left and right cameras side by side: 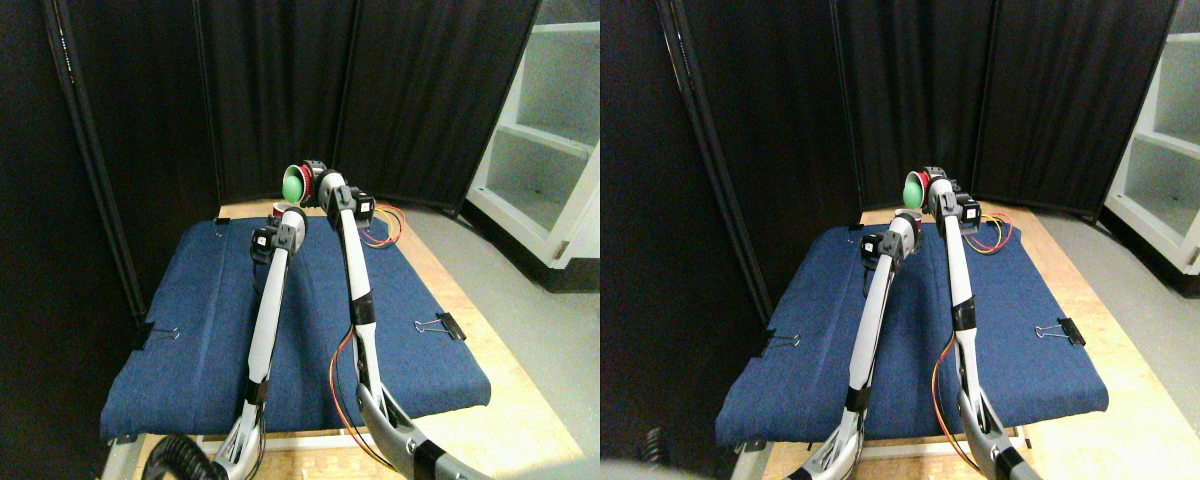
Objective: Pour (bimanual)
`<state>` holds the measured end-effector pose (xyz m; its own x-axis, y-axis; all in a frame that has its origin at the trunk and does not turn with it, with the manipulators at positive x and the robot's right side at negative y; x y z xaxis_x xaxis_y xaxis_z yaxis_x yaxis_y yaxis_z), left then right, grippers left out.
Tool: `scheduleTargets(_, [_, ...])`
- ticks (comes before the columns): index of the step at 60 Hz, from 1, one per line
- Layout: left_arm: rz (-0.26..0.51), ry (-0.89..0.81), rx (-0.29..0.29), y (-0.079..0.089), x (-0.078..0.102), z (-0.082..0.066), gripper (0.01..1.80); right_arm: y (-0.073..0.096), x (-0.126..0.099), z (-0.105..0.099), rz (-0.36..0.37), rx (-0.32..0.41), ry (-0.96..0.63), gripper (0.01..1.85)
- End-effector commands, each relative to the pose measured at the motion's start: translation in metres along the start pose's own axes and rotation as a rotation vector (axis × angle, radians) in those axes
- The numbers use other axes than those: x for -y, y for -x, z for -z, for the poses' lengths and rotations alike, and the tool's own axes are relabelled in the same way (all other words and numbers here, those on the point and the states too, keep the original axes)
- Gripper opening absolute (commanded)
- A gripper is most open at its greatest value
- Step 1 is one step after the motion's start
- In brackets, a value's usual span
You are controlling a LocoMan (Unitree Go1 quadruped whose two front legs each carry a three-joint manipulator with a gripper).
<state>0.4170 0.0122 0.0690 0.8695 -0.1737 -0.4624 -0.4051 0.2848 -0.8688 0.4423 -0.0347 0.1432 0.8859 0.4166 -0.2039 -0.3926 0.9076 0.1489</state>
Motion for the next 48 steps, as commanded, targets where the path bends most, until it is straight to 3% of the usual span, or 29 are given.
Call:
scheduleTargets(1, [0.042, 0.004, -0.006, 0.0029, 0.0058, -0.0024, 0.33, -0.004, -0.001, 0.0009, -0.022, -0.008, 0.028, 0.33])
scheduleTargets(19, [0.047, 0.012, 0.004, 0.0058, 0.0044, -0.0031, 0.33, -0.0034, 0.0066, 0.0077, 0.008, -0.018, 0.051, 0.33])
scheduleTargets(48, [0.022, 0.019, 0.001, 0.0038, 0.0063, 0.0037, 0.33, 0.0009, 0.0034, 0.0055, -0.067, 0.023, 0.178, 0.33])
